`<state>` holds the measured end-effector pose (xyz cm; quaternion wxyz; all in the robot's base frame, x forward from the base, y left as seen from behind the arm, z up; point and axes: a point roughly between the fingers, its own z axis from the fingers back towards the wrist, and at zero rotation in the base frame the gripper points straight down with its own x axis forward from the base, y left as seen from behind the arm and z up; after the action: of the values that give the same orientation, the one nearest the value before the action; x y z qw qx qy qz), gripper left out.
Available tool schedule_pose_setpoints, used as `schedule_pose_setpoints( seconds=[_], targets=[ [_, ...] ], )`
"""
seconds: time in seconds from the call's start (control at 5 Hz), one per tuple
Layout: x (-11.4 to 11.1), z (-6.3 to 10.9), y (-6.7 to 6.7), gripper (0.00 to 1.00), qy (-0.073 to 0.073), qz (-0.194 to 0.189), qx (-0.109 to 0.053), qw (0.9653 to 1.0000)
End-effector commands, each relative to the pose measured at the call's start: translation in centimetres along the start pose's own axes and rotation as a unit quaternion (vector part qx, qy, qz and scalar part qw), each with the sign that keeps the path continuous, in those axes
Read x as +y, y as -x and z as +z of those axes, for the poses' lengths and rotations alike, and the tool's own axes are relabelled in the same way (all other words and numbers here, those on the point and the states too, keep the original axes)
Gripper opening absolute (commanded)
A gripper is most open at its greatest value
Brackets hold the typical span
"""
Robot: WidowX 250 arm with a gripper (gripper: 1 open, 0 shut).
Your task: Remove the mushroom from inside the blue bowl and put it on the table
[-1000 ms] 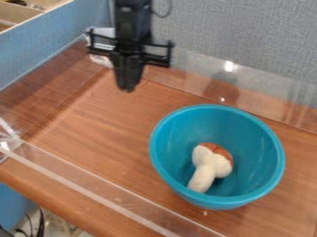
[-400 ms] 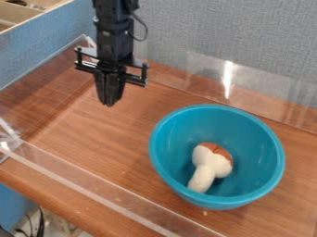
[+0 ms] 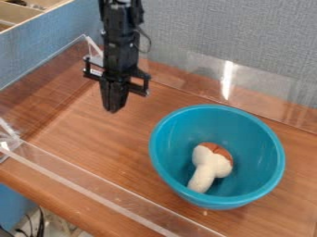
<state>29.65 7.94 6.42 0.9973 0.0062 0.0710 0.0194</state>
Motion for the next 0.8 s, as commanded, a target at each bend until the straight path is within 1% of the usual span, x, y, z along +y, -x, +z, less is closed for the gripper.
schedule_pose_setpoints(
  seconds=[0.0,0.2,0.4,0.6],
  targets=[
    [0.2,0.9,-1.6,0.00,-0.006,-0.006,-0.028,0.9996],
    [0.2,0.1,-2.3,1.00,-0.004,-0.011,-0.026,0.9996],
    [-0.1,-1.0,-2.0,1.00,-0.002,-0.025,-0.028,0.9993],
    [-0.9,-1.8,-1.5,1.00,0.000,-0.043,-0.036,0.9984]
  ],
)
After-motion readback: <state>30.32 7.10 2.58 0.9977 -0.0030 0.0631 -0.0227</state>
